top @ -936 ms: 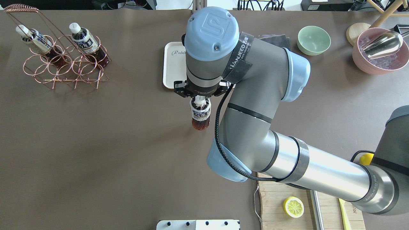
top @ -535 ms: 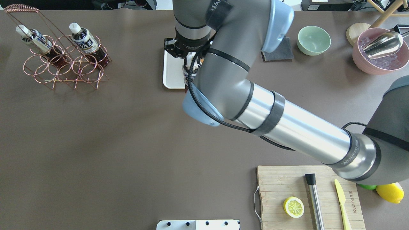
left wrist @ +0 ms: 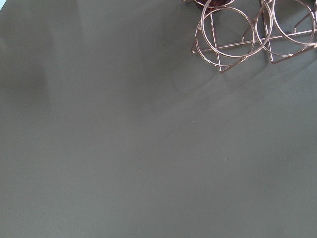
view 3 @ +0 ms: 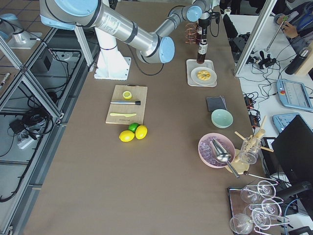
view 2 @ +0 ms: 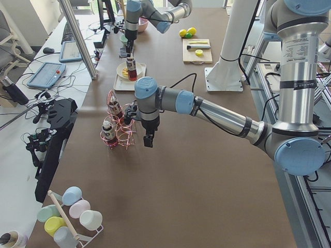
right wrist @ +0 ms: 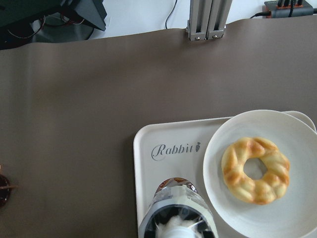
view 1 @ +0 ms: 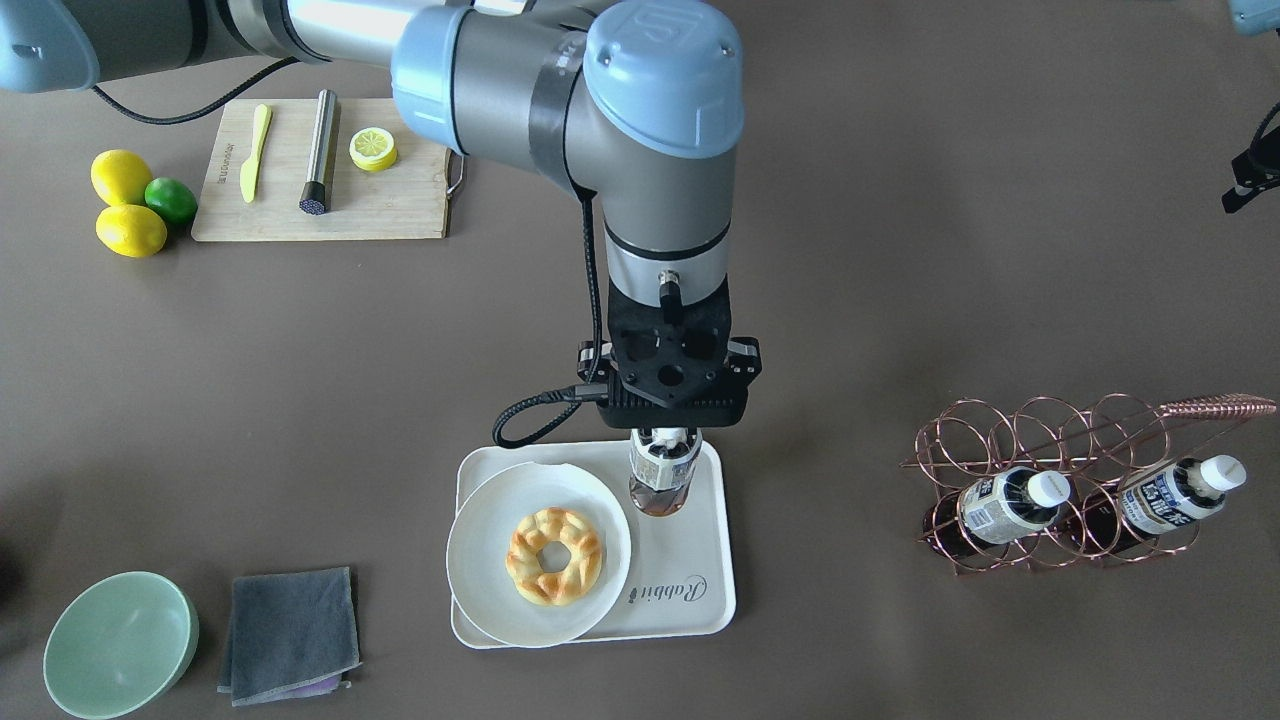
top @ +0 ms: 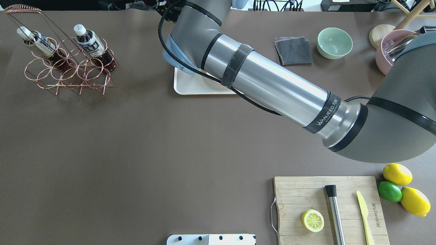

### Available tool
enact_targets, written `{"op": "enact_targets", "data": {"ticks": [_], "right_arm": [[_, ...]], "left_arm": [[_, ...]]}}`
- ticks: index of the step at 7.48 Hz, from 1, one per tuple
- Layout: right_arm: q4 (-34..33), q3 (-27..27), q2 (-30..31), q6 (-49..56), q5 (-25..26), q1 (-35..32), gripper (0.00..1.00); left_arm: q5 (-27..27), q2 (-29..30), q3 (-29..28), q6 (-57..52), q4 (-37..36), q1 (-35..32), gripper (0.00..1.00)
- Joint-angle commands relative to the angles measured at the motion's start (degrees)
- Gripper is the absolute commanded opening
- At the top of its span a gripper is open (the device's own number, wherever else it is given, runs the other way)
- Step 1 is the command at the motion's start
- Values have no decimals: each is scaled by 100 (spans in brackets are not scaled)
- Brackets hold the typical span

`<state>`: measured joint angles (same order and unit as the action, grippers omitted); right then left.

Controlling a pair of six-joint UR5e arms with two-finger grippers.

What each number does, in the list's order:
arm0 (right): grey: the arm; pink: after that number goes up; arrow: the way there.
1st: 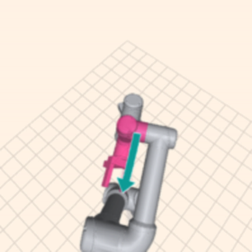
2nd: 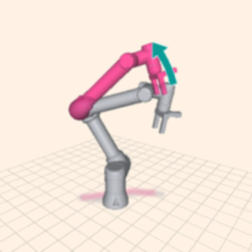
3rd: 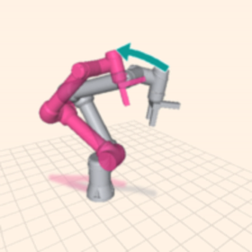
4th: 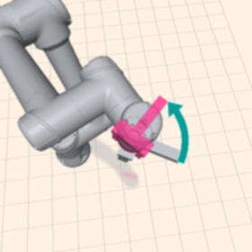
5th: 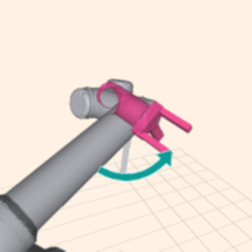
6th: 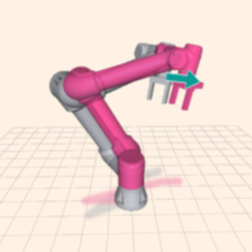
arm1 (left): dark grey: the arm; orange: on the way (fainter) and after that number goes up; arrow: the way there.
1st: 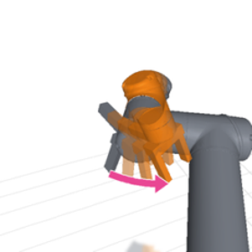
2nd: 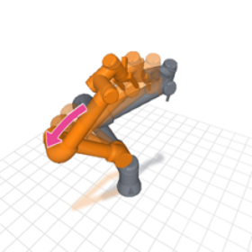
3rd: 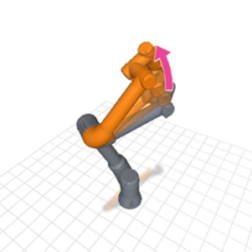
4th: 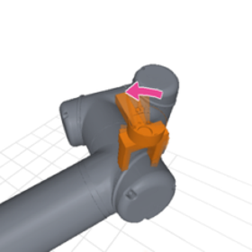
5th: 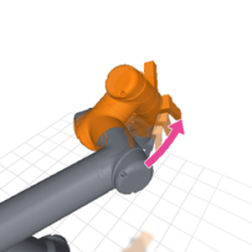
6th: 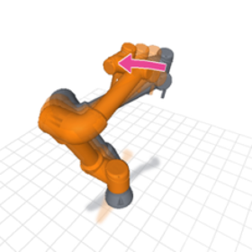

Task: Place tea on tray
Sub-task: 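Carry the bottle onto the white tray beside the plate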

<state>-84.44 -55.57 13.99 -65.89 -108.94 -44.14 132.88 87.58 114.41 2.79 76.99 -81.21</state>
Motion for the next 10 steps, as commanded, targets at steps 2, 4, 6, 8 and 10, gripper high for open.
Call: {"op": "enact_targets", "data": {"ticks": [2,4,6,8,10], "right_arm": [[587,934,-309,-319,-22,-34,23],[587,987,-309,-467,-22,-34,71],[552,935,-379,-452,-257,-103,74],[-365,-278,117,-181,-864,-384,75],[-1535,-2763,1678,686,-1251,-779,77]], "left_arm": [[-8,39,20,11,18,0,97],[-8,48,46,11,18,0,97],[1,48,20,11,18,0,97],[1,48,38,20,18,0,97],[1,5,73,20,18,-9,97]]}}
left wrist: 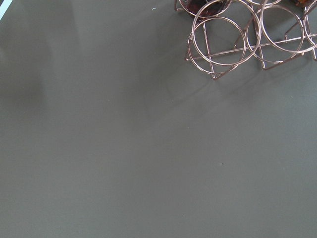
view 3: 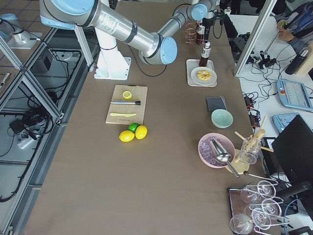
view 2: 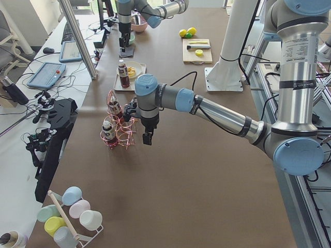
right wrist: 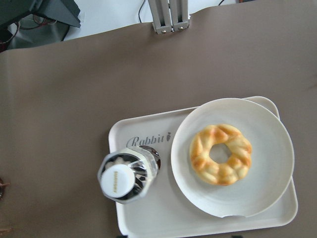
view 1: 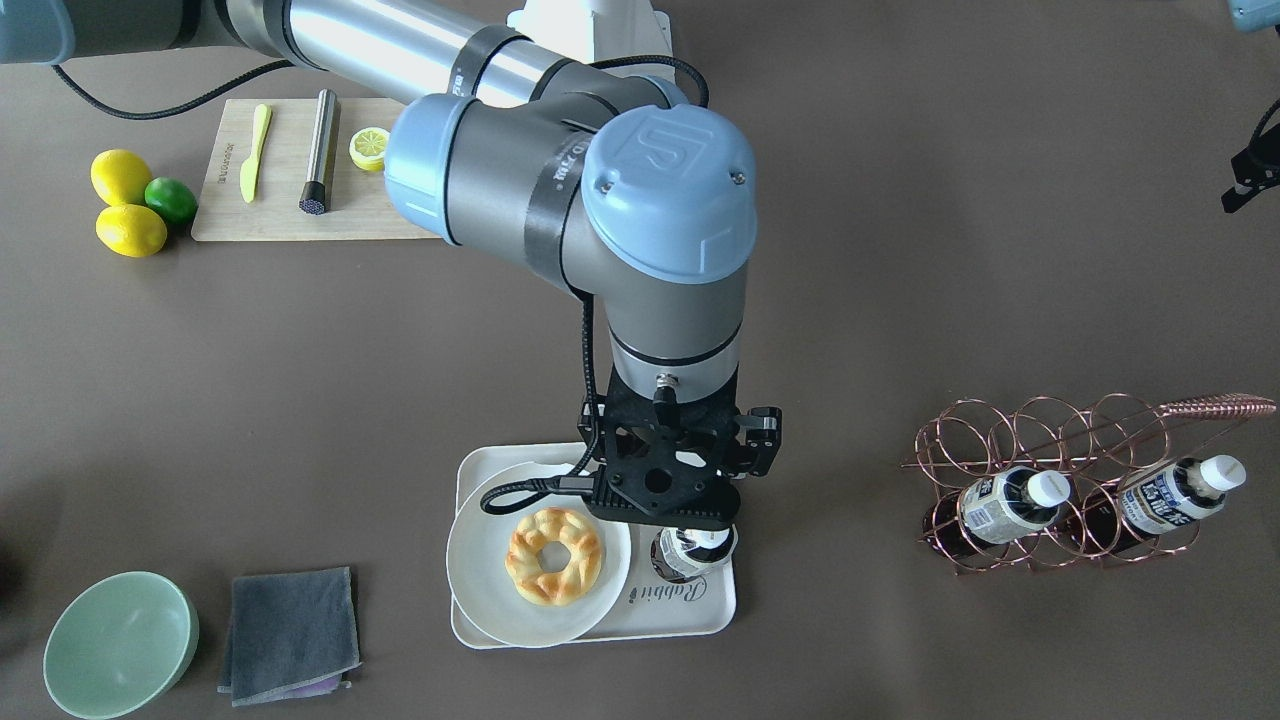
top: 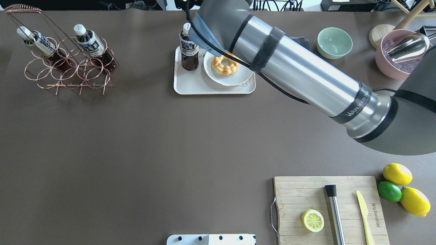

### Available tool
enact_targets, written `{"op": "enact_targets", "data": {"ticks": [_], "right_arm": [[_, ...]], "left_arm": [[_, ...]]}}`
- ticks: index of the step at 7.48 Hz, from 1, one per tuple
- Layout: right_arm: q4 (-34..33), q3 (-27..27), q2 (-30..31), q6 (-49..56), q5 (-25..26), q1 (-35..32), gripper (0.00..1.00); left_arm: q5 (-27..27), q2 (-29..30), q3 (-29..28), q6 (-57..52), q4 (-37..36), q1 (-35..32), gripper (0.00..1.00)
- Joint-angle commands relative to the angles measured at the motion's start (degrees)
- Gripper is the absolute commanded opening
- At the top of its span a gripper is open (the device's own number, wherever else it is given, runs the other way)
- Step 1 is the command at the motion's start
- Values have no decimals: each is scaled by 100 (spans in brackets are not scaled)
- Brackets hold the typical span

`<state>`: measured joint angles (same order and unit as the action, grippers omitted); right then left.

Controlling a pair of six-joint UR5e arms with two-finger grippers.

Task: Place tea on tray
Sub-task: 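Release the bottle and withdraw the right gripper away from the tray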

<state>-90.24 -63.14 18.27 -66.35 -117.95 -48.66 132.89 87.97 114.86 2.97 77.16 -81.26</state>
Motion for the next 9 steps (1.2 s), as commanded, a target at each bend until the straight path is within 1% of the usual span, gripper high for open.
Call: {"op": "enact_targets", "data": {"ticks": [1,2,3,4,5,6,7,8,9], "right_arm": [[-1169,-3018,2154,1103,-403,-564,76],[-1215,-3838,3112,1846,-447,-862,76],[-1224,-4211,3843,2445,-665,-1361,76],[-1224,-4467,4599,3165,-1015,-1809,77],[-1224,-4540,5363,4451,-1263,-2345,77],[-1224,-4436,5832,5499,-1378,-2776,80],[-1189,-4217,6202,6180,-1336,-3207,85],[-1224,-3885,6345,7144,-1422,-3847,99],[-1259,-3585,6451,7806,-1493,-4149,99]], "left_arm": [[0,-60,36,2,0,-39,97],[0,-69,36,2,0,-56,97],[0,-69,36,2,0,-57,97],[0,-69,54,10,0,-65,97],[0,-78,150,202,0,-65,97],[0,-87,203,282,0,-65,97],[-8,-87,195,283,0,-65,97],[0,-87,195,300,0,-65,97],[-8,-61,195,605,0,-65,97]]}}
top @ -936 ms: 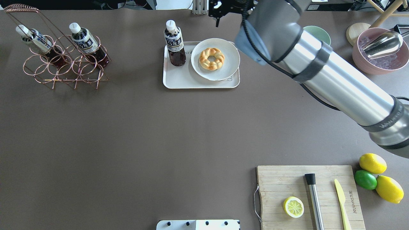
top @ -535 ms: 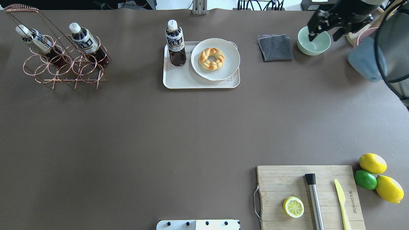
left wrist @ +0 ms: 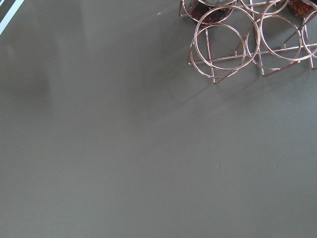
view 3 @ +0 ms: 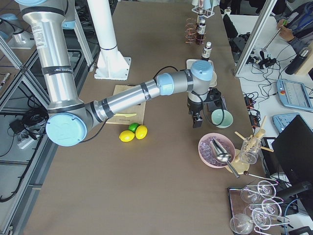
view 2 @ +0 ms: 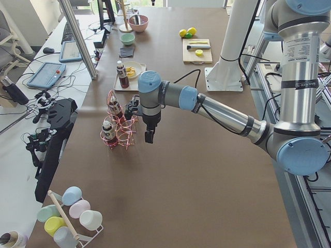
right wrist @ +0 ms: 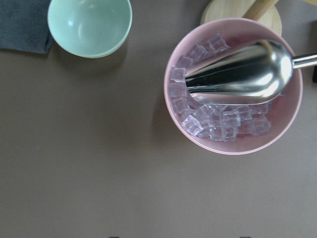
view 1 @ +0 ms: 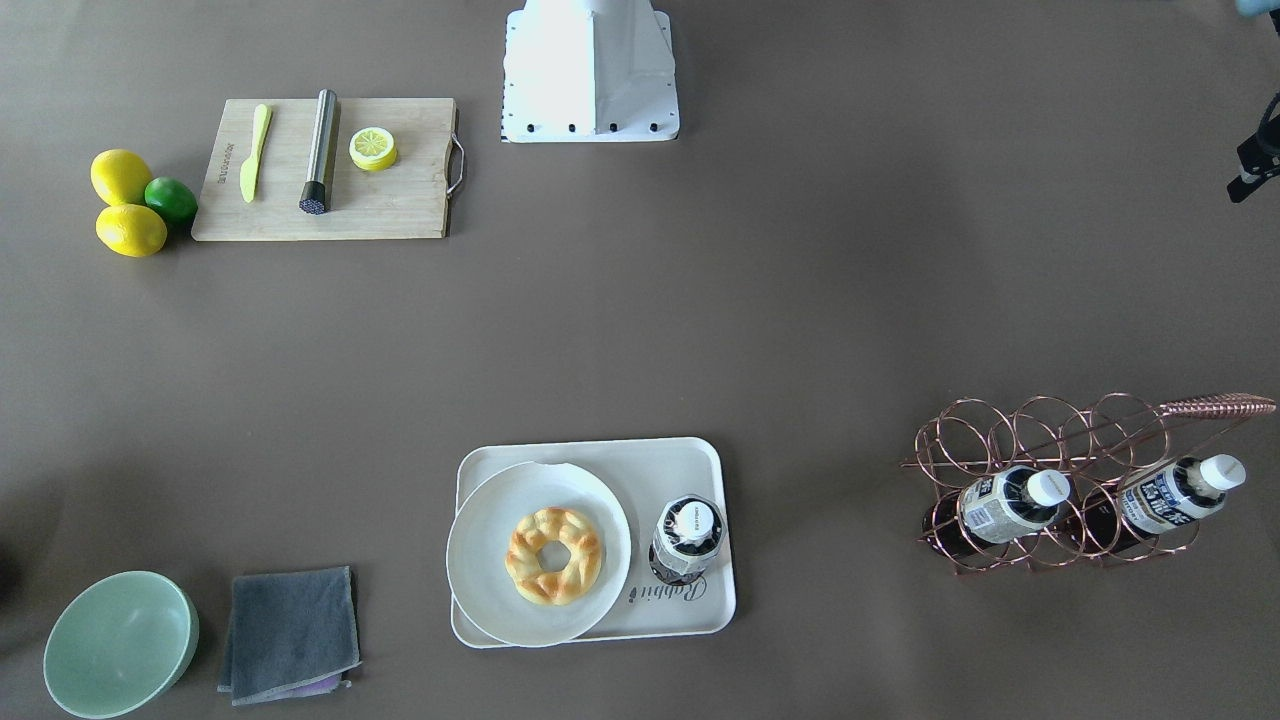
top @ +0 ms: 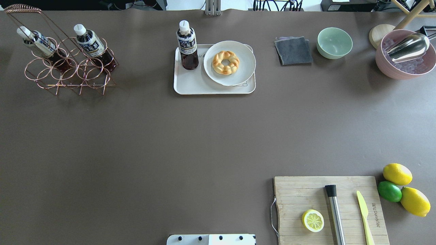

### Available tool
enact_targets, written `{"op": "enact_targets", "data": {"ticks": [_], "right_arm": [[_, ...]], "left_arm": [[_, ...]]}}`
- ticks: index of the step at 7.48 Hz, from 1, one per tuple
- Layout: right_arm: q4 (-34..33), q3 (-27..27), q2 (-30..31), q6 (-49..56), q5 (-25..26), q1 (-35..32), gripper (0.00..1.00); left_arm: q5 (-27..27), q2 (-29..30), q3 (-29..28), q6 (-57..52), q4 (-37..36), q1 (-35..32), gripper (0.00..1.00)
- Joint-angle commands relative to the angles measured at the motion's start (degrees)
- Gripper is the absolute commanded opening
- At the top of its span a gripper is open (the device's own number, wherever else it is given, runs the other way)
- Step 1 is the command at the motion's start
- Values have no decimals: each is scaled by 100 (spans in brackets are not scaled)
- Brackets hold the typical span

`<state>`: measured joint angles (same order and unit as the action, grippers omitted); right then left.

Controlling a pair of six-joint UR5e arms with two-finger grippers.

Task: Place tea on tray

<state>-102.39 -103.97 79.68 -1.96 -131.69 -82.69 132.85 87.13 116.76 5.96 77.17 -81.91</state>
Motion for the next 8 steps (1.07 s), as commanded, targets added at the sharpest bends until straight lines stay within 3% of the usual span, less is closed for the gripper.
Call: {"op": "enact_targets", "data": {"ticks": [1,3,5,8], "right_arm": [[-44,535,494,1591,-59,-905,99],[-27,692,636,2067,125,-1222,99],[-27,720,645,2138,187,-1258,99],[-18,738,653,2130,179,-1250,99]], "left_arm": [[-31,50,-4,344,-9,9,97],[-75,-20,13,327,200,-17,97],[-58,-834,-74,266,1654,-141,97],[-67,-812,-74,266,1653,-141,97]]}}
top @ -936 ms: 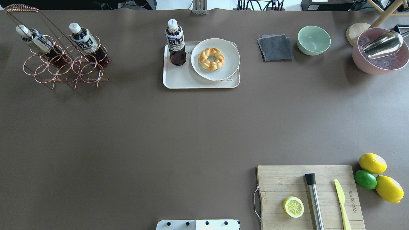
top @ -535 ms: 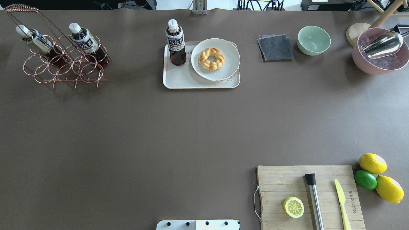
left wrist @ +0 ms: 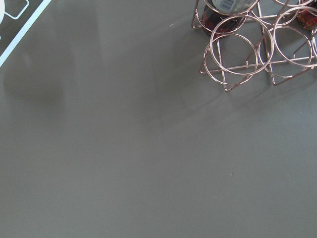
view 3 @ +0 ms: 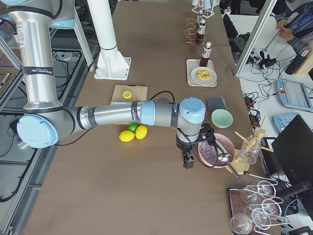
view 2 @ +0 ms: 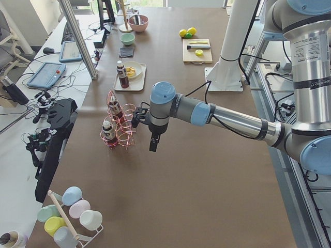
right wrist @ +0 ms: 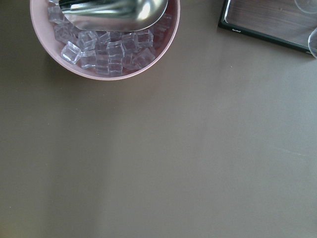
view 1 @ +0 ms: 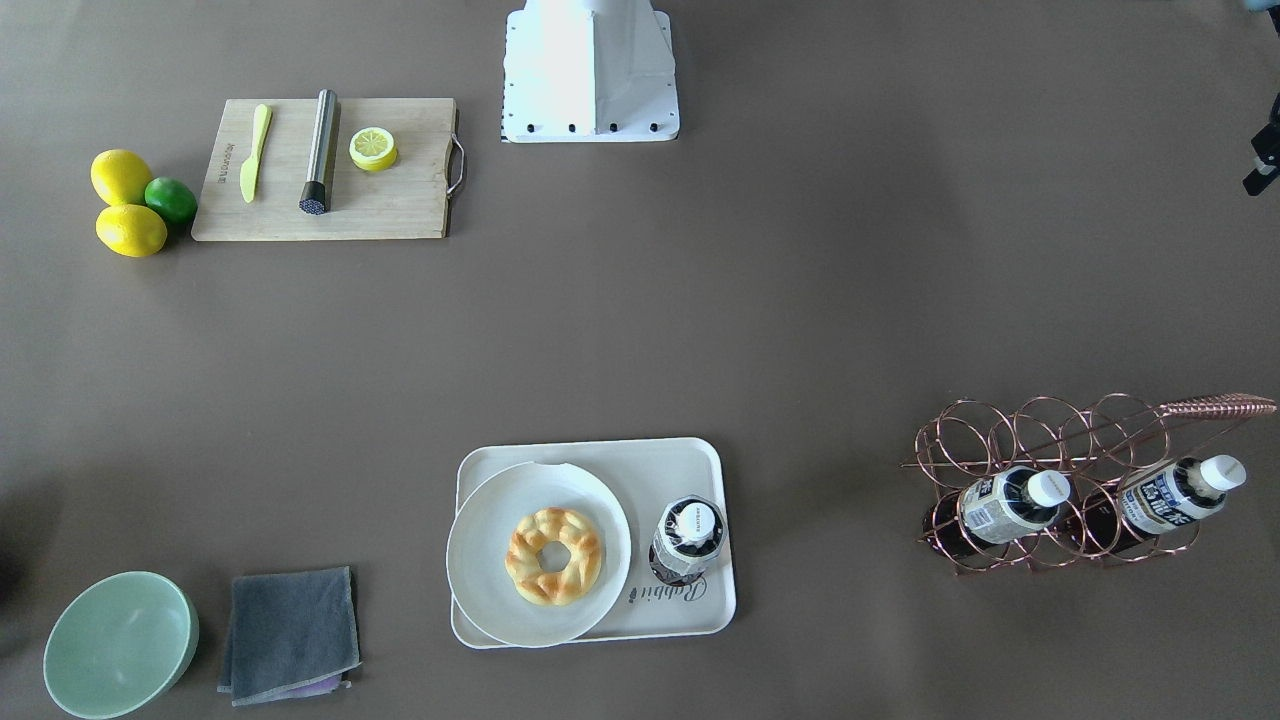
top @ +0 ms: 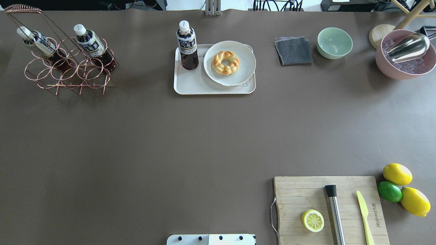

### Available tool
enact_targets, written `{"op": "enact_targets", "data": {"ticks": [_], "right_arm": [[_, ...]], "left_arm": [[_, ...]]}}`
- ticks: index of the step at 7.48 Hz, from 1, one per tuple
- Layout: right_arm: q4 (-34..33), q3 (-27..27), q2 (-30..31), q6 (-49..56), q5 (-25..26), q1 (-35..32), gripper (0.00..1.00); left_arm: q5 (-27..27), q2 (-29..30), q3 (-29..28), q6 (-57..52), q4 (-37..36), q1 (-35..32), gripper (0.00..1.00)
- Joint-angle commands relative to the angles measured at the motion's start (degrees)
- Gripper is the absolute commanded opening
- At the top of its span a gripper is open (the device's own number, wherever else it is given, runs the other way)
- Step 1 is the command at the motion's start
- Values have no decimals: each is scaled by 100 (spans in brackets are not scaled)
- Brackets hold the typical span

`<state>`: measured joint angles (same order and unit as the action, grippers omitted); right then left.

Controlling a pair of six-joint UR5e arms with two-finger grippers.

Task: Place tea on tray

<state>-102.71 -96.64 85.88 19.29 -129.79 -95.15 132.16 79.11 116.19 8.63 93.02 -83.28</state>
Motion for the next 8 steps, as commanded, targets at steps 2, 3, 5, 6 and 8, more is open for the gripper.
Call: {"op": "enact_targets", "data": {"ticks": [2,3,5,6,8], "right_arm": [[5,-21,69,5,-81,-4,99],[5,-47,69,-4,-81,-12,99],[5,-109,8,-30,-72,-4,99],[5,-144,-1,-65,-72,-4,99],[14,-144,-27,-65,-64,14,99]], "left_arm": [[3,34,-27,-2,58,22,97],[-6,61,17,-2,67,-13,97],[38,105,8,-54,67,-310,97],[46,79,-44,-611,58,-477,97],[11,8,-114,-1083,-21,-690,97]]}}
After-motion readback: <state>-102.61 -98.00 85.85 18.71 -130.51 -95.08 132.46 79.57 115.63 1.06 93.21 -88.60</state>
